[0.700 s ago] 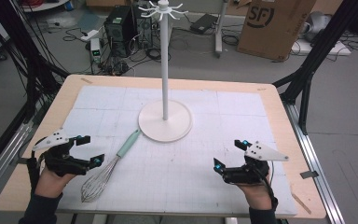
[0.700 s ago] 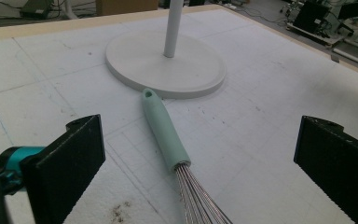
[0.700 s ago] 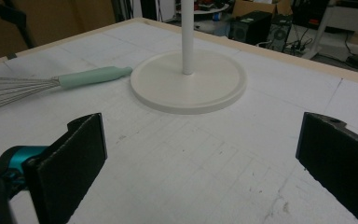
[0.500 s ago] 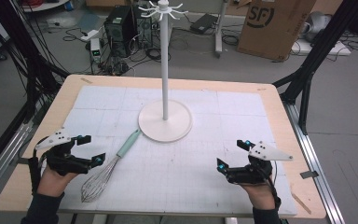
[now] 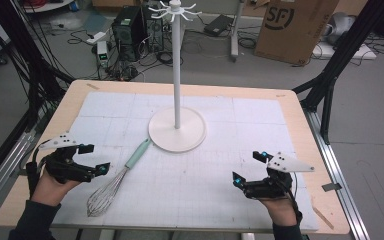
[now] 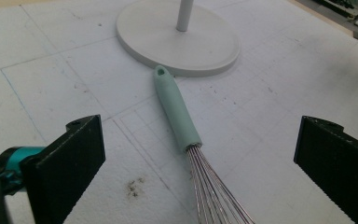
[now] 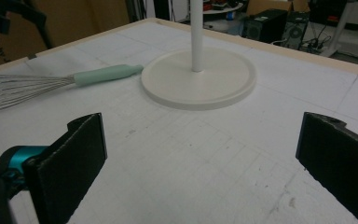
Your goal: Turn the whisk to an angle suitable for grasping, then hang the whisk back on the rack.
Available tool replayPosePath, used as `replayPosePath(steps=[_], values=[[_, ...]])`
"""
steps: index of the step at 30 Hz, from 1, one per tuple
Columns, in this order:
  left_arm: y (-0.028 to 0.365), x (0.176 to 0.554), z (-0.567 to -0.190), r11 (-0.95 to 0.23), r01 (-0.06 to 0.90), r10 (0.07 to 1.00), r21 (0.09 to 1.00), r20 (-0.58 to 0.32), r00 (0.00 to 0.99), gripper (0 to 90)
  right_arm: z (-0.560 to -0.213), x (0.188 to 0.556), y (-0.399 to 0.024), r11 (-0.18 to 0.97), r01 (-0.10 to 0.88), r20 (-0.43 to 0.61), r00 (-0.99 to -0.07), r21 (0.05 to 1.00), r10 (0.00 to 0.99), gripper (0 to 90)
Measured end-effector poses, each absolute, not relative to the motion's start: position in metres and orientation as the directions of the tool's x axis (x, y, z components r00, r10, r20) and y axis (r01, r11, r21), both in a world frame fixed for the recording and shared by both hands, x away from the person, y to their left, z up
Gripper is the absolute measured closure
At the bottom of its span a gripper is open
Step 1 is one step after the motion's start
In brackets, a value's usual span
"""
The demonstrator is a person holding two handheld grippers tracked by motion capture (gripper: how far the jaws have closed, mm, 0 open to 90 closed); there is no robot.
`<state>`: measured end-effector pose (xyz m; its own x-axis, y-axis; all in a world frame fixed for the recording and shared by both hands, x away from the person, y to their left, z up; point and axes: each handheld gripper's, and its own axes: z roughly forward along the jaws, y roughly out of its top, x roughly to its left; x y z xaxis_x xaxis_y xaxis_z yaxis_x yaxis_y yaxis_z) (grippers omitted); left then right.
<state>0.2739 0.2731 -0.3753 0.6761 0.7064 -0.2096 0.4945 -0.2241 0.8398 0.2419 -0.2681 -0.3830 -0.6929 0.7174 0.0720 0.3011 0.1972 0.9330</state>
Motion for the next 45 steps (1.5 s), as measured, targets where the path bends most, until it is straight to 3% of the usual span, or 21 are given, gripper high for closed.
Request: replayPosePath(steps=[12, 24, 29, 45], values=[[0.267, 0.279, -0.374, -0.249, 0.514, 0.707, 0.821, -0.209, 0.676, 2.4, -0.384, 0.238, -0.269, 0.196, 0.301, 0.079, -0.705, 0.933, 0.705, 0.6], [0.263, 0.277, -0.376, -0.381, 0.595, 0.712, 0.708, -0.186, 0.677, 2.3, -0.387, 0.234, -0.264, 0.206, 0.312, 0.082, -0.708, 0.928, 0.702, 0.5], [0.280, 0.277, -0.373, -0.347, 0.597, 0.702, 0.723, -0.222, 0.677, 2.3, -0.389, 0.233, -0.265, 0.214, 0.320, 0.083, -0.708, 0.923, 0.701, 0.5], [0.267, 0.298, -0.361, -0.458, 0.699, 0.745, 0.549, -0.193, 0.639, 2.3, -0.390, 0.231, -0.266, 0.213, 0.333, 0.086, -0.694, 0.919, 0.715, 0.5]])
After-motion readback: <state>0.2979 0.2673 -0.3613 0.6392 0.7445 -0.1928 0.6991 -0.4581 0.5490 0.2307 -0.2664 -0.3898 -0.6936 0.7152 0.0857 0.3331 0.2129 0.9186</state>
